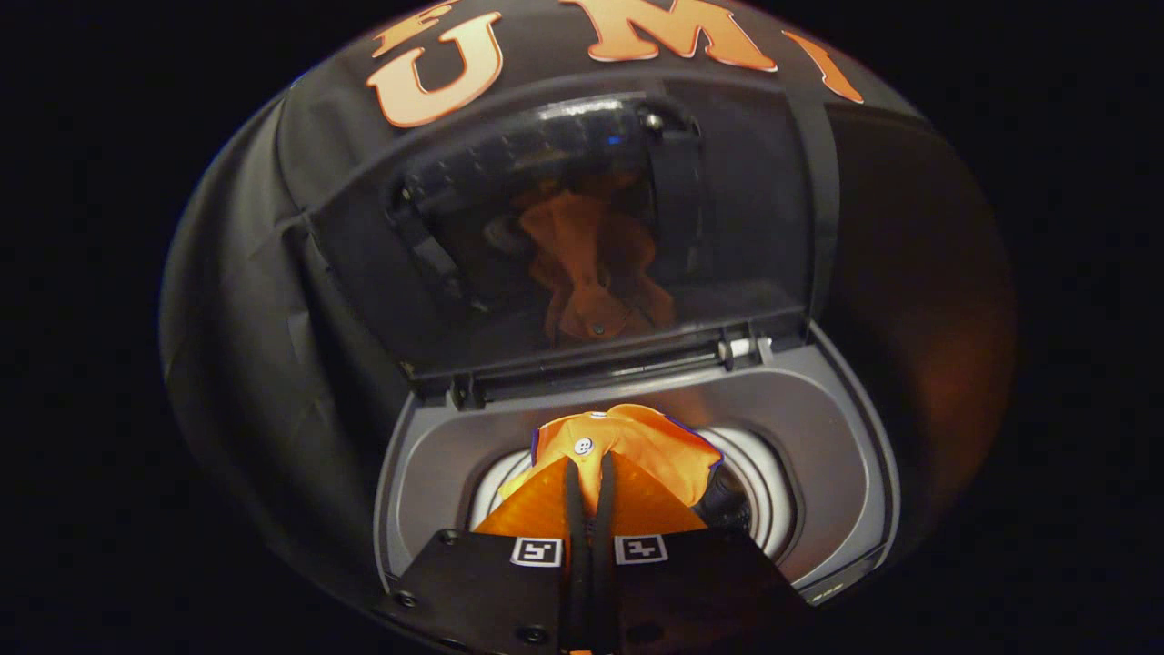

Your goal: Put the clothes into the washing machine and then close the washing machine lid.

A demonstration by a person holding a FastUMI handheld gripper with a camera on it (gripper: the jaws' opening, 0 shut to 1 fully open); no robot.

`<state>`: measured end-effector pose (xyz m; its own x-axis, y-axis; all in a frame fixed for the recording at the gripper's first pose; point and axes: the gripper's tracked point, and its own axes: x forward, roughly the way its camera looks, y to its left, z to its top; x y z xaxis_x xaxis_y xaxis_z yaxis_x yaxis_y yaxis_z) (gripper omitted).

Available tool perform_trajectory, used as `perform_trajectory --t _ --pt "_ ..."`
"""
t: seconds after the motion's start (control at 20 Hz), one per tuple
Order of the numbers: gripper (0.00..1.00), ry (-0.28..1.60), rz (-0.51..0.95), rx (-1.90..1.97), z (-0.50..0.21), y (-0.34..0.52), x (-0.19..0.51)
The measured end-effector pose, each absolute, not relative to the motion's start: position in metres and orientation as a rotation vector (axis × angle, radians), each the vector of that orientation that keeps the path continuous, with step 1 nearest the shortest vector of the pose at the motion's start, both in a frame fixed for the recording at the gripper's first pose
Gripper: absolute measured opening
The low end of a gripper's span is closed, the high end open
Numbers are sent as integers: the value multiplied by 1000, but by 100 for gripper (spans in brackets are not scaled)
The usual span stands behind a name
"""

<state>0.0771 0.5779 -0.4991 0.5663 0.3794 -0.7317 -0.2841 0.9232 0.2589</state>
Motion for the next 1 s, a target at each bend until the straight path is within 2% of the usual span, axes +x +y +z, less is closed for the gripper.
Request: perform_trajectory --t 0.25,0.6,1.0 --pt "8 1058 391 57 -554 584 79" --pt "8 1198 366 26 -587 585 71" --pt "8 1182 348 24 -583 580 82"
